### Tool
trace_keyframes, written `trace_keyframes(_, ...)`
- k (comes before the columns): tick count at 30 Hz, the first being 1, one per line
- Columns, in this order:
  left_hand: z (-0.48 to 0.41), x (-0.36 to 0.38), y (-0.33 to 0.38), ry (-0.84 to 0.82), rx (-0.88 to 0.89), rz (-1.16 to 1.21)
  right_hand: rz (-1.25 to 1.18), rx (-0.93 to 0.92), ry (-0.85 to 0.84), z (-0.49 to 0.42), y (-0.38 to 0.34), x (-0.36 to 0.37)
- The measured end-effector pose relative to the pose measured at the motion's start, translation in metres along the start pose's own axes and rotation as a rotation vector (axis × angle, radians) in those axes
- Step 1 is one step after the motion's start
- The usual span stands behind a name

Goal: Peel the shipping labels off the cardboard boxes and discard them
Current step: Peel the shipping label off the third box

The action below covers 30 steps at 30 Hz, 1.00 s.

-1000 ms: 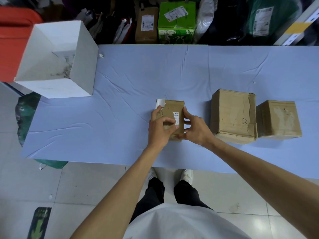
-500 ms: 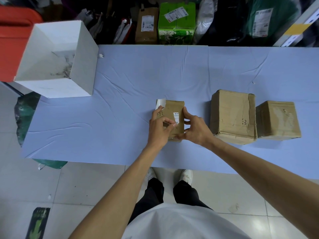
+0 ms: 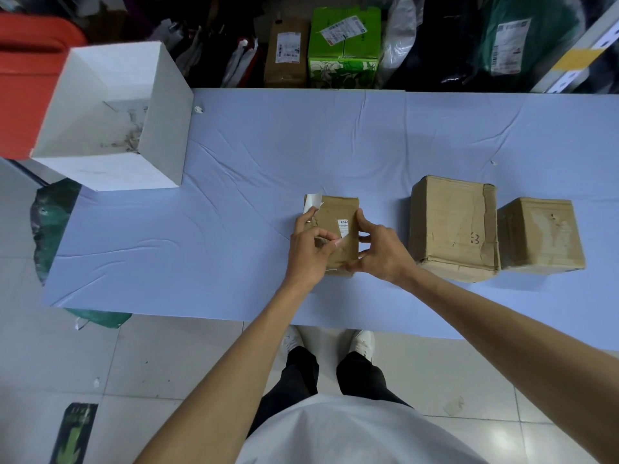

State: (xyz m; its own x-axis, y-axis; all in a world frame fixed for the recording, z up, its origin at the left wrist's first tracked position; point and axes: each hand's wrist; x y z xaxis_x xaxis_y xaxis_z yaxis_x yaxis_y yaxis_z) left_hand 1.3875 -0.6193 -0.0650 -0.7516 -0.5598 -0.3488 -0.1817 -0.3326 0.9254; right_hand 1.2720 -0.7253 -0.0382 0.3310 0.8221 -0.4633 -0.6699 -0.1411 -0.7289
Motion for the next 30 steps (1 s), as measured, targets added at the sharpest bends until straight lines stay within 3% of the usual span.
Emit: trace_keyframes(30, 0.0007, -0.0065, 0.0089, -0.009, -0.029, 0.029, 0.026, 0.003, 0.010, -0.0011, 0.0004, -0.0008)
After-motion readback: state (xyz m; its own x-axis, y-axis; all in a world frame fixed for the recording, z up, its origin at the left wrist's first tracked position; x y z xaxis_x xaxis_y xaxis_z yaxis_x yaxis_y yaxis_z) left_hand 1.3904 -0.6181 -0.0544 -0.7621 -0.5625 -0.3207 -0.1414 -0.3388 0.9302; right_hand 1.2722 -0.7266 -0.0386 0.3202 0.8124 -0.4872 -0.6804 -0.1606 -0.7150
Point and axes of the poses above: each hand's wrist, its own z-axis away from the middle knuckle, its own x-axis out of the palm, y = z × x, and after that the axes turned 5 degrees about x, right-handed
